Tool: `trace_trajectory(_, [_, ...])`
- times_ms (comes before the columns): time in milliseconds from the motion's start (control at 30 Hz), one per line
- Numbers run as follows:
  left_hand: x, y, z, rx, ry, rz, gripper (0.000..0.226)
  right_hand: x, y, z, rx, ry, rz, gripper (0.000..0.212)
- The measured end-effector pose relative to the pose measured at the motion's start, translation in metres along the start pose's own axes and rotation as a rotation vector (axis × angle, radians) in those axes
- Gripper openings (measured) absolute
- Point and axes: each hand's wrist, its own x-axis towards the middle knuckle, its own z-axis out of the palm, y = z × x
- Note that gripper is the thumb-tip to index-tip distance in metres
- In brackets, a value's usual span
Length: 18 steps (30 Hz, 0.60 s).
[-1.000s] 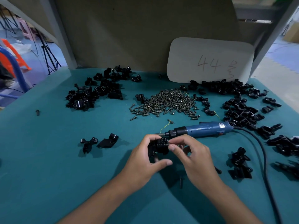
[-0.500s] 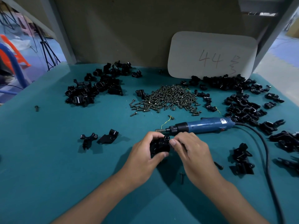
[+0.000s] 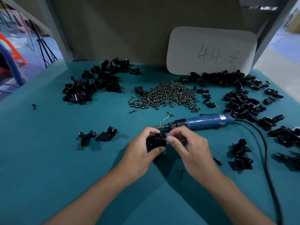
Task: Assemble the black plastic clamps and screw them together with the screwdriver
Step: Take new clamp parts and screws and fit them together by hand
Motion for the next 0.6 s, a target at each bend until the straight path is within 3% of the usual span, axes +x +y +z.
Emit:
trace_trajectory(167, [0.000,0.002,-0.002,-0.017,-0.014,0.008,0.038,0.003,0.010,-0.004,-0.051,-0.004,-0.069,0.006])
trace_trajectory(333, [-0.001,0.002,0.002,0.028,-0.030,0.024,0.031,0.002,0.011,0.004,-0.162,-0.047,-0.100,0.031])
trace_trajectory(467, [-0.001,0.003,0.003,0.055,-0.024,0.038,0.029,0.002,0.011,0.007,-0.233,-0.098,-0.054,0.038])
trace_trajectory(600, [0.001,0.005,0.001,0.033,-0.031,0.020,0.031,-0.001,0.012,-0.002,-0.200,-0.183,-0.065,0.012])
